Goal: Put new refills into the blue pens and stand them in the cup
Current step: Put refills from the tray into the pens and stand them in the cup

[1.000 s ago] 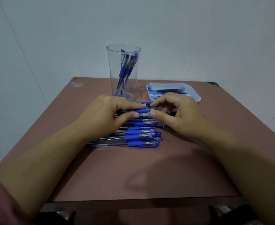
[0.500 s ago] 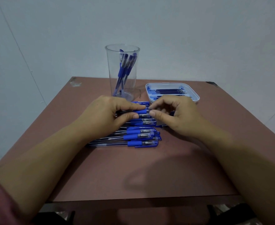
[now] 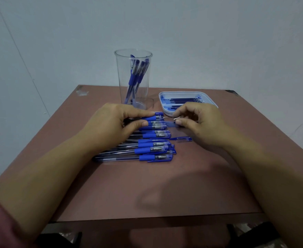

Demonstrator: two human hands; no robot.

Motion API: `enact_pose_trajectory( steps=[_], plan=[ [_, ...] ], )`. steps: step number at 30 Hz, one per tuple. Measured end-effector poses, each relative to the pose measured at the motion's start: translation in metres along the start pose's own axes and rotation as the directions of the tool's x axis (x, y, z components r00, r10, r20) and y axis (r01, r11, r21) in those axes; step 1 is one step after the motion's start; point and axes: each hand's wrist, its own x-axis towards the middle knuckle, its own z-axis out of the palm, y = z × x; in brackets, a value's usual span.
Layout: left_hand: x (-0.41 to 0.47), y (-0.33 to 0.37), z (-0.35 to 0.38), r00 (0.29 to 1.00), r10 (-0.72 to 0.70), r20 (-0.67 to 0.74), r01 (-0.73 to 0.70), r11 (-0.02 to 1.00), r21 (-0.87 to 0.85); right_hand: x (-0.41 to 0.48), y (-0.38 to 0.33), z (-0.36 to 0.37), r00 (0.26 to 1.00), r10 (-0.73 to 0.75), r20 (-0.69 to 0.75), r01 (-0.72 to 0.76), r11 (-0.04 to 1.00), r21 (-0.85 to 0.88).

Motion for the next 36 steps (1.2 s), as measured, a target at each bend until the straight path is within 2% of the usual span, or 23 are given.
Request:
enact_pose_trajectory(
  steps=[5,10,12,14,18,22,31,36],
  plan=[
    [0.0,-0.001,0.001,1.0,-0.019,0.005,0.019,1.0,0.014,-0.002,0.001,-0.013,0.972,0.071,0.225,-0.015,0.97,-0.242],
    [-0.001,-0.001,0.002,1.0,-0.021,-0.001,0.021,1.0,0.01,0.0,-0.002,-0.013,0.944,0.075,0.321,0.031,0.949,-0.315],
    [-0.001,-0.002,0.002,1.0,-0.027,0.002,0.027,1.0,0.008,0.0,0.0,-0.013,0.954,0.069,0.29,0.011,0.963,-0.268],
    [-0.001,-0.002,0.002,1.0,-0.03,0.002,0.03,1.0,0.004,-0.002,0.002,-0.014,0.981,0.03,0.192,0.007,0.982,-0.189],
    [-0.001,-0.001,0.002,1.0,-0.021,0.007,0.021,1.0,-0.009,-0.004,-0.006,-0.005,0.995,-0.1,-0.002,0.1,0.994,-0.033],
    [-0.001,-0.001,0.003,1.0,-0.013,0.022,0.013,1.0,-0.018,-0.003,-0.014,0.009,0.988,-0.154,0.001,0.154,0.988,0.009],
    [-0.001,-0.002,0.004,1.0,-0.02,0.017,0.02,1.0,-0.016,-0.005,-0.002,-0.005,0.994,-0.105,-0.029,0.105,0.995,-0.004],
    [-0.001,-0.002,0.005,0.999,-0.007,0.037,0.007,1.0,-0.001,-0.002,-0.007,0.004,0.988,-0.153,0.028,0.154,0.988,-0.016]
  ],
)
